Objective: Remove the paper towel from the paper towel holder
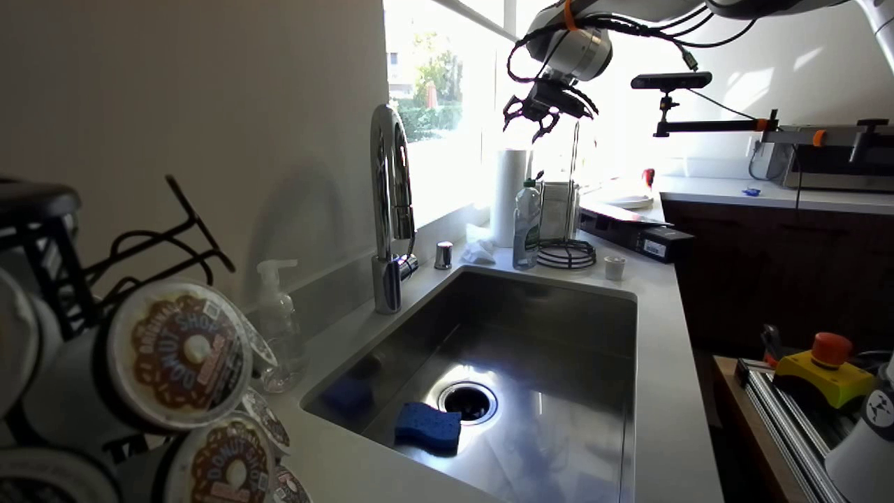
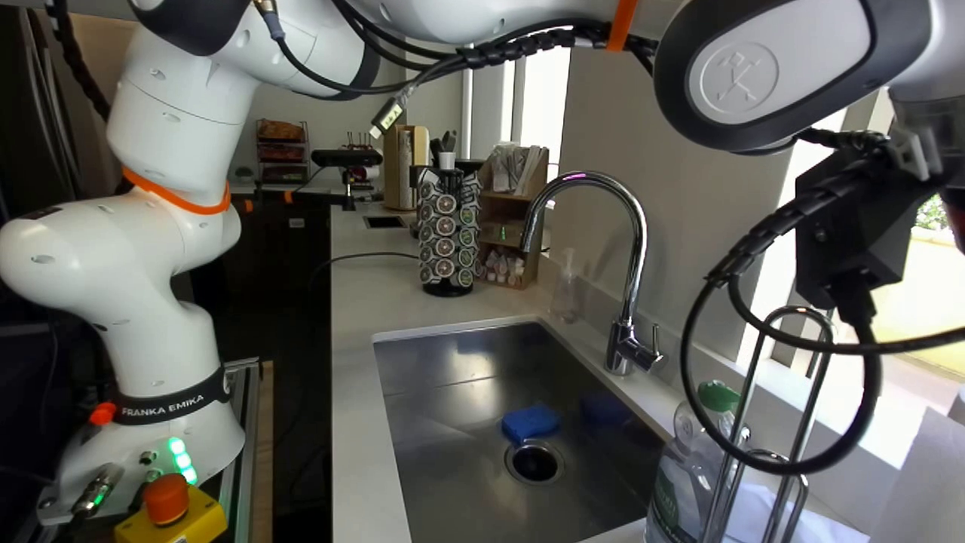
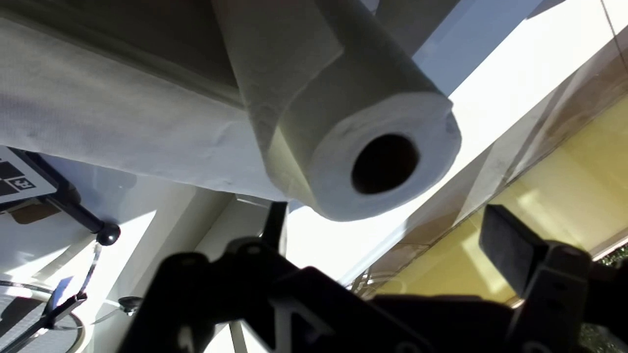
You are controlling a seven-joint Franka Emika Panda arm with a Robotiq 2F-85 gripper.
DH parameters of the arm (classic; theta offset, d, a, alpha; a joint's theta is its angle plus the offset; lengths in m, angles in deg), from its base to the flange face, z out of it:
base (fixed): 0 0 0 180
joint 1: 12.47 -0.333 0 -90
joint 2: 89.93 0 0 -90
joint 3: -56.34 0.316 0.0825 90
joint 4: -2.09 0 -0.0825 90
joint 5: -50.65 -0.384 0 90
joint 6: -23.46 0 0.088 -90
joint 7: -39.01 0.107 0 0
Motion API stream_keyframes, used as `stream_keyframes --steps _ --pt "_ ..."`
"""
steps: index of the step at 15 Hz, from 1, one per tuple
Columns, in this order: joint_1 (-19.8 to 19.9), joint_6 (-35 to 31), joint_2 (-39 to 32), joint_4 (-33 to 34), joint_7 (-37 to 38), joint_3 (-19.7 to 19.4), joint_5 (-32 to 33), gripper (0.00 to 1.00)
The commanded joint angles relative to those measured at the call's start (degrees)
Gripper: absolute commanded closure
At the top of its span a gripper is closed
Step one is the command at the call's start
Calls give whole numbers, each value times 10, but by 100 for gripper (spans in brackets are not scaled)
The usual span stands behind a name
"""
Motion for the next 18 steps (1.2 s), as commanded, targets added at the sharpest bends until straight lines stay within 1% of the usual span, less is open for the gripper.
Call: stream_keyframes --steps 1,4,7,10,14,17,18 --pt "-8 4 25 -17 15 -9 11 0" --pt "-11 14 44 -19 23 -16 18 0" --pt "-23 26 73 -33 51 -34 47 0" --pt "-30 45 108 -49 63 -42 74 0" --pt "-39 91 149 -60 82 -52 114 0" --pt "-39 138 182 -69 83 -54 145 0" --pt "-39 144 191 -74 86 -55 157 0"
